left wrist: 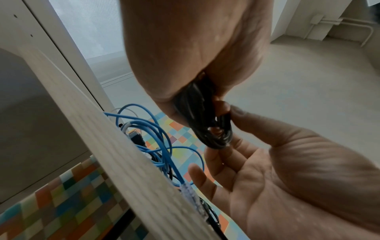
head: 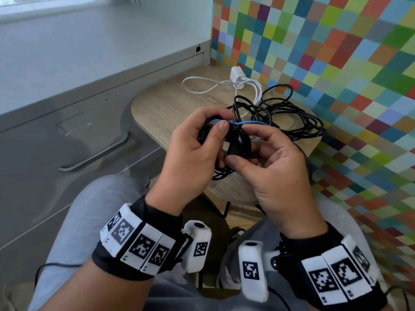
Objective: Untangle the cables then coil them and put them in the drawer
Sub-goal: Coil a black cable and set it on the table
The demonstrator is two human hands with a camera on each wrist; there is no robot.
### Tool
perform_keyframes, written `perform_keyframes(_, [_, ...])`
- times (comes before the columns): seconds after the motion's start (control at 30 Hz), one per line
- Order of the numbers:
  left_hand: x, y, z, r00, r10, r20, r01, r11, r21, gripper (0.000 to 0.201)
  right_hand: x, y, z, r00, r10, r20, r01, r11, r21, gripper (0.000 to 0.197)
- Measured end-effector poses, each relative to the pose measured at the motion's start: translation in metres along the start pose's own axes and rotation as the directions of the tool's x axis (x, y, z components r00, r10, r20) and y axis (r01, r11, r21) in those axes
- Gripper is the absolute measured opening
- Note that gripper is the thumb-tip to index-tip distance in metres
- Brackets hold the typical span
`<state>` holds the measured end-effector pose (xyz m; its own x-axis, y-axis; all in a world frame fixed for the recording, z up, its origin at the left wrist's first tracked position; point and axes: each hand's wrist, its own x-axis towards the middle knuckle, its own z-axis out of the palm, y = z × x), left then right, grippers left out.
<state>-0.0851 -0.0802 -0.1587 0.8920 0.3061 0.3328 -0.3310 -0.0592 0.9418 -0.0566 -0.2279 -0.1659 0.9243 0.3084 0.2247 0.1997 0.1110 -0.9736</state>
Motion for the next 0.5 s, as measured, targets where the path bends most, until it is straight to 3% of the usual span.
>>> perform_keyframes(0.1, [0.0008,-0.0008,-0.0027,1.000,-0.019,0.002,0.019,0.999,-0.032,0.015,0.0022,0.0005,-0.0019,0.999,-0.023,-0.024,0.023,0.999,-0.028,0.025])
perform_keyframes(0.27, [-0.0011,0.0014,0.0006,0.994,-0.104,0.017,0.105,0.989,-0.105,0.016,0.0040,0.0002,-0.0061,0.998,0.048,0.049,-0.048,0.999,0.003,0.014])
perform_keyframes(0.4, [-0.0016,0.0000,0.0023,0.986,-0.155,0.065,0.164,0.970,-0.178,0.018,0.0018,-0.0012,-0.0059,0.999,0.040,0.026,-0.040,0.999,-0.026,0.005])
perform_keyframes(0.5, [-0.0016,-0.0004,0.0028,0.985,-0.147,0.095,0.162,0.969,-0.184,0.018,-0.0013,-0.0003,-0.0034,1.000,0.002,0.004,-0.001,0.999,-0.037,0.029])
